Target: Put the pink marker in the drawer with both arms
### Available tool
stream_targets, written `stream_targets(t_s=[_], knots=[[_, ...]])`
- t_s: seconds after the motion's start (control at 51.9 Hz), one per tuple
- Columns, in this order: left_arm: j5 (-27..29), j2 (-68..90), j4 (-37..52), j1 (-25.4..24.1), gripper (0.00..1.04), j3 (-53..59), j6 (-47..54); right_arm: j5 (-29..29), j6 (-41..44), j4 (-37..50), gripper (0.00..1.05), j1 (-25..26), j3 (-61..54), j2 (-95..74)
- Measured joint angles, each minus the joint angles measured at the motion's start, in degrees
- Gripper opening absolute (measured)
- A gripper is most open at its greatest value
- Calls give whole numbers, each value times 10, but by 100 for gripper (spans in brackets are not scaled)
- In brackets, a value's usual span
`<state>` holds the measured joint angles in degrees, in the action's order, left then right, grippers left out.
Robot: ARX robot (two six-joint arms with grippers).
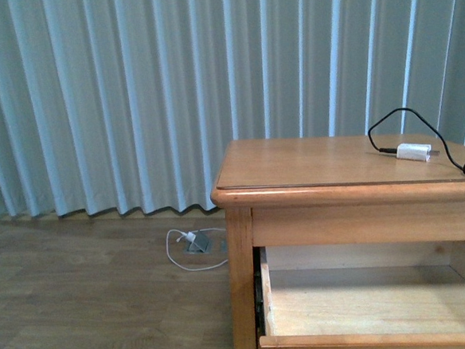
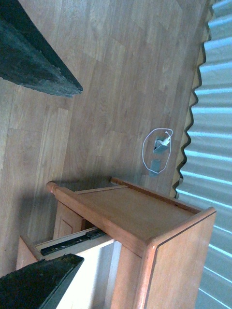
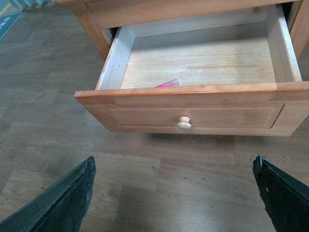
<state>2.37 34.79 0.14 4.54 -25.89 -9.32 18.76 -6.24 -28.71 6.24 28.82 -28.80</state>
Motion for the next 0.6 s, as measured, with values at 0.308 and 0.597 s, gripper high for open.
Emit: stream_targets(t_s=[0.308, 0.597], knots=[[-22, -56, 140, -44, 56, 108, 77, 0, 0, 0, 96, 0, 0, 0], [-24, -126, 145, -44, 4, 185, 89, -2, 0, 0, 96, 0, 0, 0]])
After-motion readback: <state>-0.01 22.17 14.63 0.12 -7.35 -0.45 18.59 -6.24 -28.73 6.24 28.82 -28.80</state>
